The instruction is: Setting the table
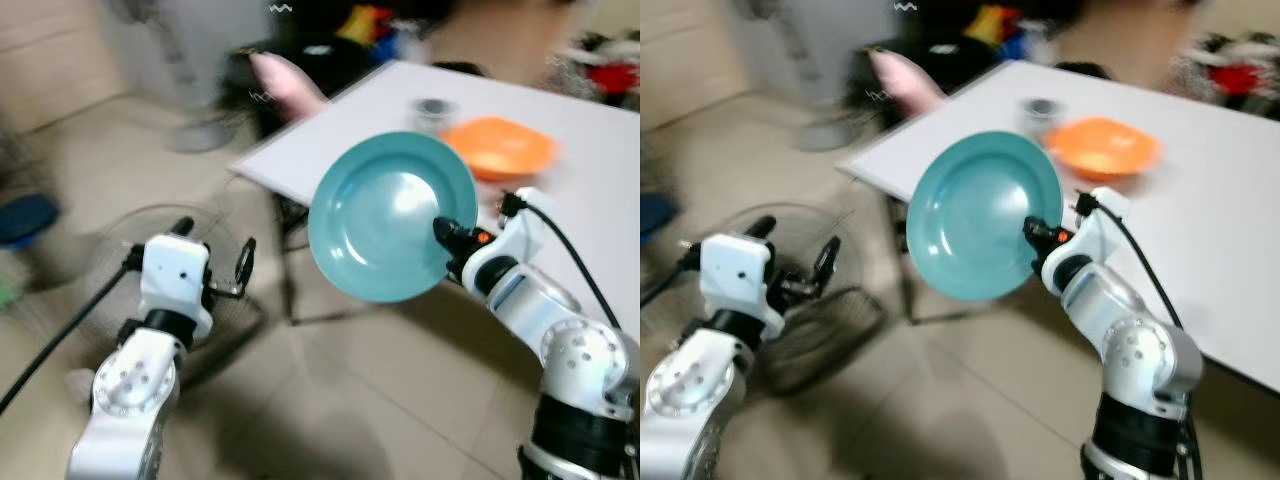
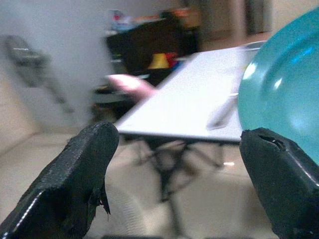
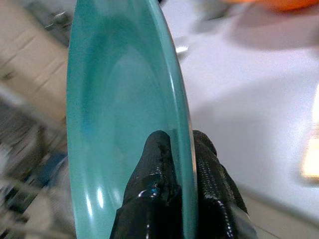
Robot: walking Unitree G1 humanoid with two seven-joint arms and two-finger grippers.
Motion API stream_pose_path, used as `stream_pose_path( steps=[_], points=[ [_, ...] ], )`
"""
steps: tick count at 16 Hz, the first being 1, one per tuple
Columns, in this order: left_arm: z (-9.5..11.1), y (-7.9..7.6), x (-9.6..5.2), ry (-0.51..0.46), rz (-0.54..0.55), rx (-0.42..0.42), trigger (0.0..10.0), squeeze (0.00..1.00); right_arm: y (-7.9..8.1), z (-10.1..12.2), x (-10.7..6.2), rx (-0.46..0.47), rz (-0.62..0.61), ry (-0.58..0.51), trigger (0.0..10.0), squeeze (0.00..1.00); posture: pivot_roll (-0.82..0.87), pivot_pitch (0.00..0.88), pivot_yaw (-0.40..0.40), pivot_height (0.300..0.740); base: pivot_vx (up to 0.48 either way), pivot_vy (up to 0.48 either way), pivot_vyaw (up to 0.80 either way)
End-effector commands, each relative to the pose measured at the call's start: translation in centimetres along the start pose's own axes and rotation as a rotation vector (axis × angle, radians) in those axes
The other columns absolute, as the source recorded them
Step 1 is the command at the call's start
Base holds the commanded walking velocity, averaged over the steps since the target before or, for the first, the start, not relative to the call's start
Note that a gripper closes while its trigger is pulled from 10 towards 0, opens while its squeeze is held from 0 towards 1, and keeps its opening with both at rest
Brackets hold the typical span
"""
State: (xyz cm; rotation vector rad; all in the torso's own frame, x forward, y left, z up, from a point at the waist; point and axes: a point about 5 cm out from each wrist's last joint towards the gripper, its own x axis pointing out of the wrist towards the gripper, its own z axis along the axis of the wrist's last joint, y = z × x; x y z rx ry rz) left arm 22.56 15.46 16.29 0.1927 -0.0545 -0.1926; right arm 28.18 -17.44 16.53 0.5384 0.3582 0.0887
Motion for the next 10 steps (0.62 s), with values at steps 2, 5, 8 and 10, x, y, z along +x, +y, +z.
stream_pose_path(
  steps=[2,5,8,10],
  points=[
    [-0.1,0.1,-0.3,0.009,-0.014,0.011,10.0,0.0,0.9,0.4,-0.1,0.059,0.054,-0.003,10.0,0.0,-0.04,0.0,0.071,0.74,0.309,0.0,0.0],
    [-0.2,0.2,-0.5,0.016,-0.019,0.017,10.0,0.0,1.2,0.0,0.1,0.092,0.082,0.041,10.0,0.0,-0.03,0.0,0.068,0.74,0.311,0.0,0.0],
    [-0.4,0.3,-0.6,0.022,-0.016,0.026,10.0,0.0,1.5,0.1,0.5,0.119,0.084,0.052,10.0,0.0,-0.02,0.0,0.065,0.74,0.288,0.0,0.0],
    [-0.4,0.3,-0.6,0.022,-0.021,0.028,10.0,0.0,1.6,-0.3,0.9,0.179,0.083,0.096,10.0,0.0,-0.02,0.0,0.063,0.74,0.257,0.0,0.0]
  ],
)
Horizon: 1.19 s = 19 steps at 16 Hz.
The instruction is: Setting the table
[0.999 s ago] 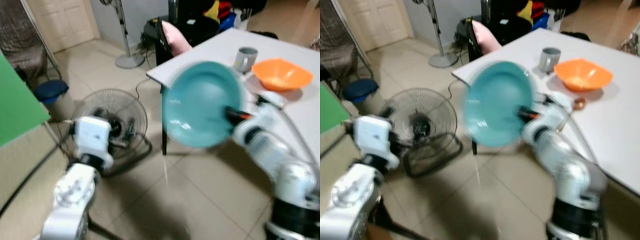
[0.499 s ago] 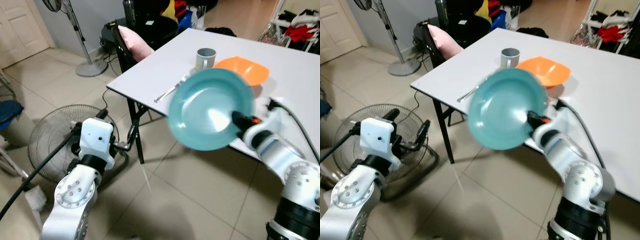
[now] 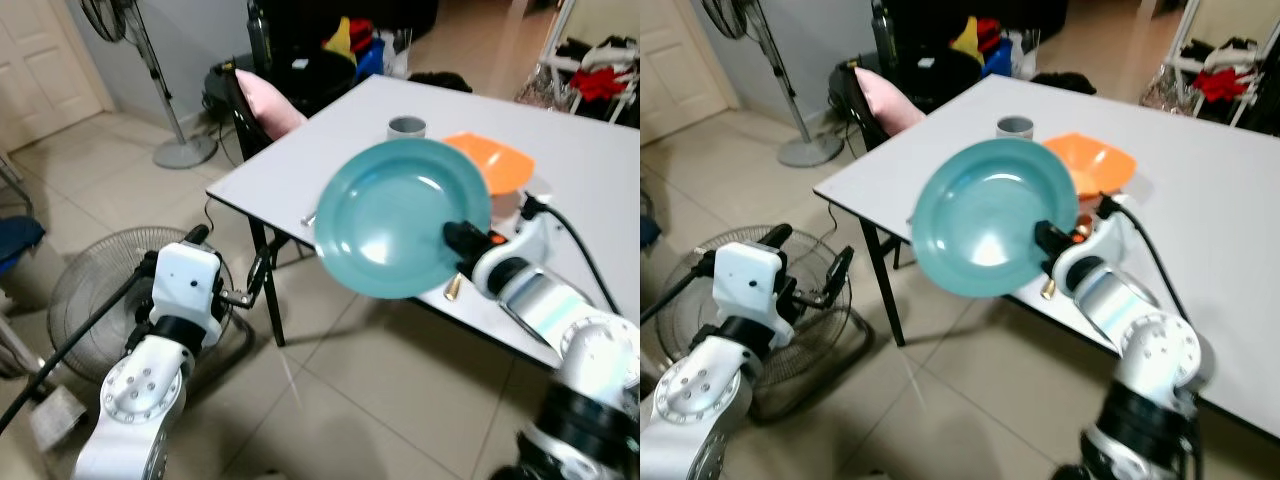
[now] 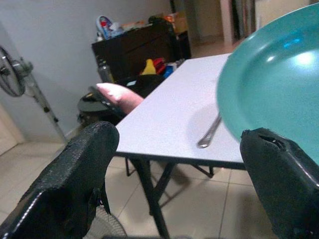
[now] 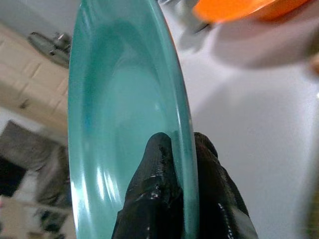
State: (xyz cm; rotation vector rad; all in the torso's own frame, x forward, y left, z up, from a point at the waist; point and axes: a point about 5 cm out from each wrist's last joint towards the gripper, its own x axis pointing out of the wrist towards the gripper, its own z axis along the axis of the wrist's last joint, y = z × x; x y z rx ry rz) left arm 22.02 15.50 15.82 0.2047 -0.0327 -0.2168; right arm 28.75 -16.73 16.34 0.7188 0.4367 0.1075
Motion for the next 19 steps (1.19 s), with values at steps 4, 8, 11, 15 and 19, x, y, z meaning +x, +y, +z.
stream_pose_path(
  steps=[4,8,11,15,19],
  points=[
    [0.4,0.2,0.0,-0.007,-0.052,0.008,10.0,0.0,0.1,-0.8,1.5,0.159,-0.024,0.073,10.0,0.0,-0.02,0.0,0.072,0.74,0.0,0.0,0.0],
    [0.8,-1.3,-0.4,-0.001,-0.255,-0.048,10.0,0.0,-0.3,-0.3,3.6,0.234,-0.131,0.061,10.0,0.0,-0.02,0.0,0.085,0.74,0.0,0.0,0.0],
    [0.7,-1.7,-0.6,0.009,-0.298,-0.052,10.0,0.0,-0.9,-0.2,4.5,0.314,-0.176,0.068,10.0,0.0,-0.02,0.0,0.09,0.74,0.0,0.0,0.0],
    [0.9,-2.3,-0.8,0.023,-0.38,-0.073,10.0,0.0,-1.6,0.5,6.0,0.393,-0.227,0.073,10.0,0.0,-0.01,0.0,0.095,0.74,0.0,0.0,0.0],
    [1.0,-2.3,-1.0,0.034,-0.406,-0.072,10.0,0.0,-1.5,1.3,7.8,0.431,-0.245,0.061,10.0,0.0,0.0,0.0,0.101,0.74,0.0,0.0,0.0]
  ],
)
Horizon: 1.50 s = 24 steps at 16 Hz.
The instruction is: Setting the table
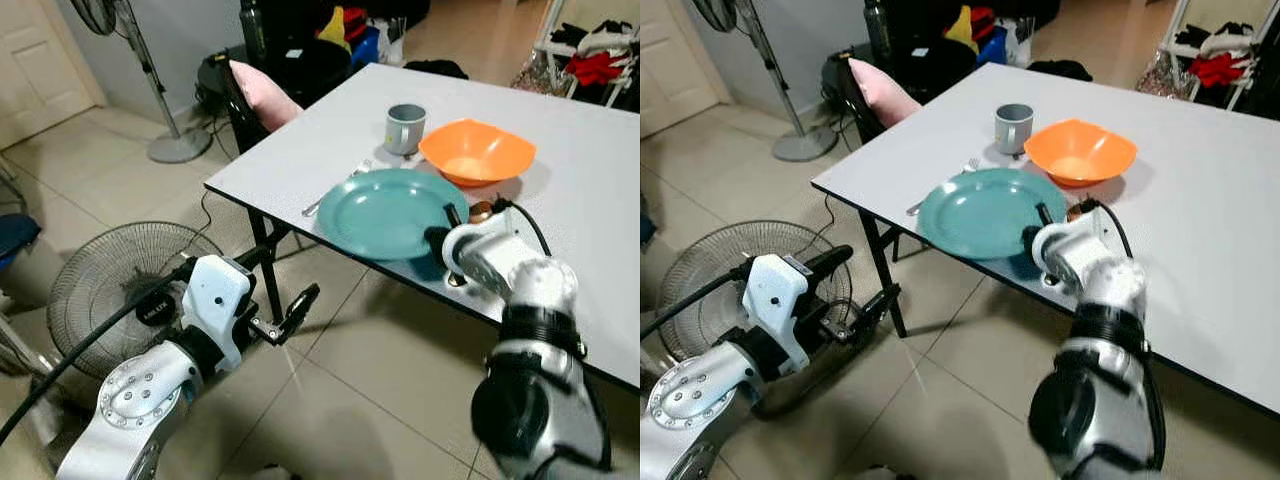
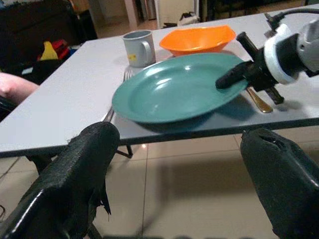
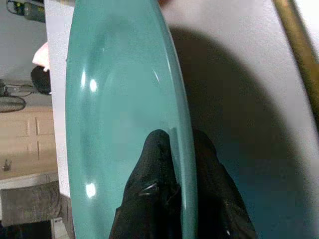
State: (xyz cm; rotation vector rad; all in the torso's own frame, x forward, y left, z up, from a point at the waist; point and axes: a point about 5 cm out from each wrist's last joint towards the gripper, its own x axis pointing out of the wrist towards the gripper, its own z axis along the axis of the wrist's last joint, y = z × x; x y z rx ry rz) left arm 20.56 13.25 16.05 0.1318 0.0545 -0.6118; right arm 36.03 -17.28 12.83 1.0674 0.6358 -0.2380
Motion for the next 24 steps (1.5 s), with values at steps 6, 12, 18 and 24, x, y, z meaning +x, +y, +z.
stream_pose_path(
  steps=[6,12,18,24],
  points=[
    [0.4,-0.1,-0.4,0.015,-0.027,0.006,10.0,0.0,1.9,0.3,1.4,0.047,-0.025,-0.04,10.0,0.0,0.01,0.0,0.105,0.74,0.0,0.0,0.0],
    [0.6,-0.3,-0.4,0.014,-0.039,0.0,10.0,0.0,2.3,0.2,2.0,0.111,-0.051,-0.065,10.0,0.22,0.02,0.0,0.1,0.74,0.0,0.0,0.0],
    [0.6,-0.4,-0.3,0.015,-0.046,-0.006,10.0,0.0,1.9,1.3,2.0,0.107,-0.071,-0.104,10.0,1.0,0.02,0.0,0.107,0.74,0.0,0.0,0.0],
    [0.6,-0.4,-0.2,0.014,-0.048,-0.009,10.0,0.0,1.4,3.0,1.3,0.09,-0.074,-0.134,10.0,1.0,0.01,0.0,0.107,0.74,0.0,0.0,0.0]
  ],
)
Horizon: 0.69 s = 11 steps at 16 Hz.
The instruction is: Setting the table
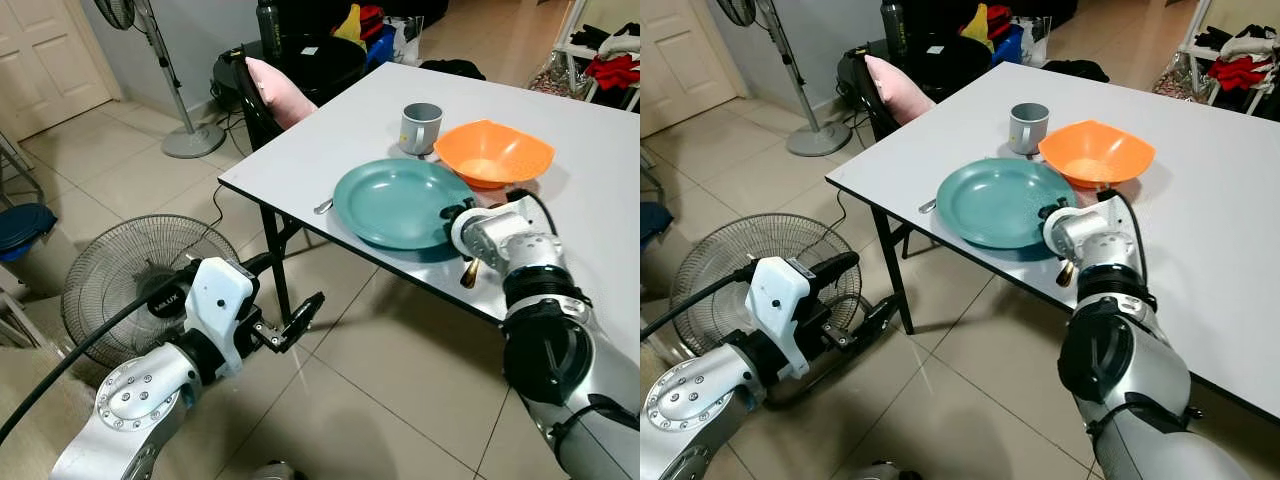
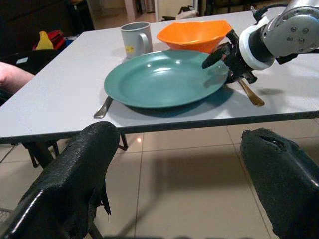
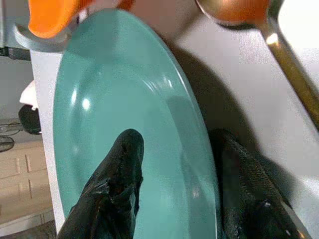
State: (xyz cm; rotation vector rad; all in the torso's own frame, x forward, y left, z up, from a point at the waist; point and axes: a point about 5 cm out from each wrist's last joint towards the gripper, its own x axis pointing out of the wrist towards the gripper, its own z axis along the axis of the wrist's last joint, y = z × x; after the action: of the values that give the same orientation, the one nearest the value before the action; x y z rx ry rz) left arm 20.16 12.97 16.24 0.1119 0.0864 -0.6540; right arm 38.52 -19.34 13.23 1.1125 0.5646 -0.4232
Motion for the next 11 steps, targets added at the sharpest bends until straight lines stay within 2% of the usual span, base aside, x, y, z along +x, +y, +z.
stream_pose_path(
  steps=[1,7,9,10,11],
  points=[
    [0.3,0.0,0.0,-0.007,-0.004,0.017,10.0,0.0,0.8,0.6,-0.4,-0.016,0.025,-0.013,10.0,1.0,0.01,0.0,0.106,0.74,0.0,0.0,0.0],
    [0.2,0.0,0.0,-0.006,0.005,0.018,10.0,0.0,0.4,2.9,-1.5,-0.029,0.037,-0.056,10.0,1.0,0.0,0.0,0.1,0.74,0.0,0.0,0.0],
    [-0.1,0.0,-0.1,-0.008,0.03,0.015,10.0,0.0,0.4,3.9,-2.8,-0.081,0.052,-0.074,10.0,1.0,-0.01,0.0,0.098,0.74,0.0,0.0,0.0],
    [-0.2,0.2,-0.1,-0.019,0.074,0.011,10.0,0.0,0.4,4.3,-4.0,-0.144,0.082,-0.091,10.0,1.0,-0.01,0.0,0.097,0.74,0.0,0.0,0.0],
    [-0.3,0.5,-0.1,-0.028,0.14,0.007,10.0,0.0,0.5,4.6,-5.4,-0.256,0.138,-0.132,10.0,0.52,-0.02,0.0,0.095,0.74,0.0,0.0,0.0]
  ],
)
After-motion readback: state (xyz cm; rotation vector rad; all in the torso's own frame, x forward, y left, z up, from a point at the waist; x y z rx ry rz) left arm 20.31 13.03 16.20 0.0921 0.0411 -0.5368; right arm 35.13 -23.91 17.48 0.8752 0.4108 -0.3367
